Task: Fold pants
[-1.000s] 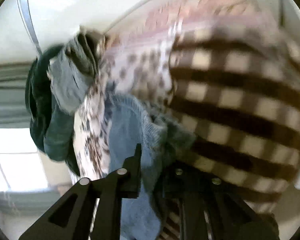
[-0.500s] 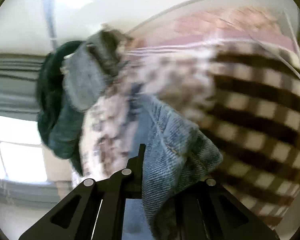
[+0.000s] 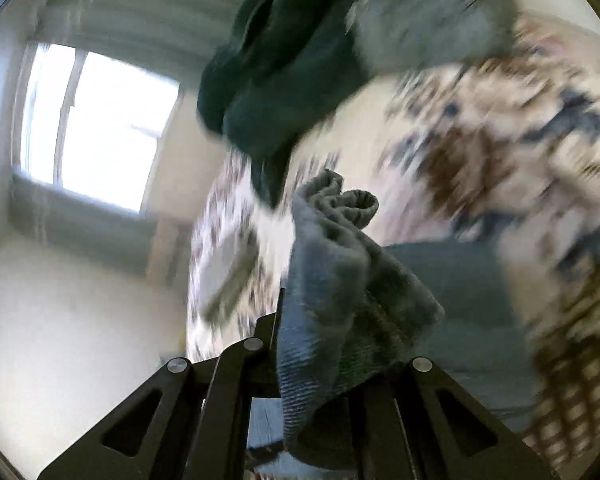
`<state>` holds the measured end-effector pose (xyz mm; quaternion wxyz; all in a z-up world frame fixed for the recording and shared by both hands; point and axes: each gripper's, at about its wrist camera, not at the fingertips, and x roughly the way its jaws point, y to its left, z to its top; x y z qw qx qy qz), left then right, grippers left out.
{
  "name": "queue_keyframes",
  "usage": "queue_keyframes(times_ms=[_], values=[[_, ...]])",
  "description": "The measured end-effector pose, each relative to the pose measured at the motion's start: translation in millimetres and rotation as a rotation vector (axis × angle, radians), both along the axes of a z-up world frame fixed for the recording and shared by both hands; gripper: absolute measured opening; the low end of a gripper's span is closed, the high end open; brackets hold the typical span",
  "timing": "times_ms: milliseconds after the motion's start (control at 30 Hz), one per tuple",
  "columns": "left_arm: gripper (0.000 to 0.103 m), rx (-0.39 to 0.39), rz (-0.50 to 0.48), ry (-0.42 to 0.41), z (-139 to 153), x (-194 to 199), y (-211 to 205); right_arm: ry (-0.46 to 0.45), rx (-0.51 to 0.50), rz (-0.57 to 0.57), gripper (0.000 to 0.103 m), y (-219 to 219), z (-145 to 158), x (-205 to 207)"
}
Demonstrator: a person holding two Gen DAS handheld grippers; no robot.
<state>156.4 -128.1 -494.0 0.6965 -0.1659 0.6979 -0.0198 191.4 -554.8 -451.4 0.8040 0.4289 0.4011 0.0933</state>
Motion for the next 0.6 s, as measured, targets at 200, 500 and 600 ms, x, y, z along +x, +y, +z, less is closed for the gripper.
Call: queue_keyframes(times_ms=[200, 500, 600], values=[[0.103, 0.071, 0.104, 0.03, -21.0, -28.7, 92.6, 0.17, -0.187, 0.203, 0.007, 161.9, -86.5, 2.4], [0.103, 0.057, 0.186, -0.023, -14.0, -31.3, 137.3, 0.311, -0.543, 0.464, 0.064, 274.2, -130.3, -6.4], [0.103, 0.006, 0.181, -0.066, -2.0, -11.6, 122.2, 0.269, -0.371, 0.54, 0.07, 267.4, -107.9, -18.6]])
